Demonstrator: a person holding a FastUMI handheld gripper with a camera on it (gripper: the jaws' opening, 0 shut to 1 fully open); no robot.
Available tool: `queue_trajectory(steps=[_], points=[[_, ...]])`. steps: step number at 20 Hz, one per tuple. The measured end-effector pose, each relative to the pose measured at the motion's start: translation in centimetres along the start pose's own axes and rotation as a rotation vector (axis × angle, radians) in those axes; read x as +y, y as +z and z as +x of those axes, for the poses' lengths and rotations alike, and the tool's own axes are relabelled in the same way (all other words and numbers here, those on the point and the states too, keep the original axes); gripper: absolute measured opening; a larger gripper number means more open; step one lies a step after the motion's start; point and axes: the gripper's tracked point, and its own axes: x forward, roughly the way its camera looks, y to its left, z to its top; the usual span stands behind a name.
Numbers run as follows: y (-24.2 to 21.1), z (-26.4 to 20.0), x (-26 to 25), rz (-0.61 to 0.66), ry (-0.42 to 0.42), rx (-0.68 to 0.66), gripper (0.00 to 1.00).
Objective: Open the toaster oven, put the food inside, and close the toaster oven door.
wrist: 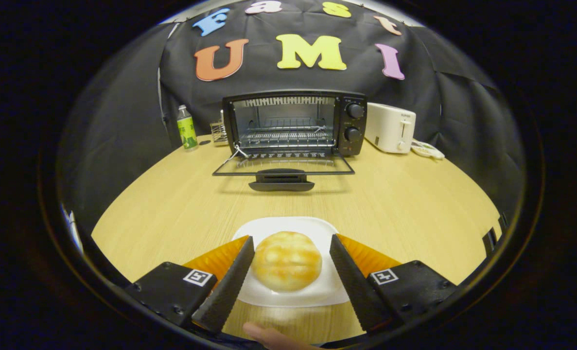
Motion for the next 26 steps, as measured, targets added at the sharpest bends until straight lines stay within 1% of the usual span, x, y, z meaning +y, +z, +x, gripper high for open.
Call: queue_trajectory(steps=[6, 9, 12, 16, 18, 20, 24, 26], points=[[-0.5, -0.3, 0.7, -0.028, 0.004, -0.023, 1.00], [-2.1, 0.0, 0.8, -0.041, -0.003, 0.017, 1.00], [-2.1, 0.2, 0.7, -0.063, -0.017, -0.007, 1.00], [-3.0, 0.5, 0.8, -0.048, -0.017, 0.026, 1.00], [-2.1, 0.3, 0.4, -0.035, -0.026, -0.016, 1.00], [-0.7, -0.3, 0.4, -0.042, -0.026, -0.072, 0.94], [2.4, -2.3, 1.1, -0.019, 0.009, -0.174, 0.90], [3.8, -3.2, 1.5, -0.012, 0.031, -0.217, 0.90]])
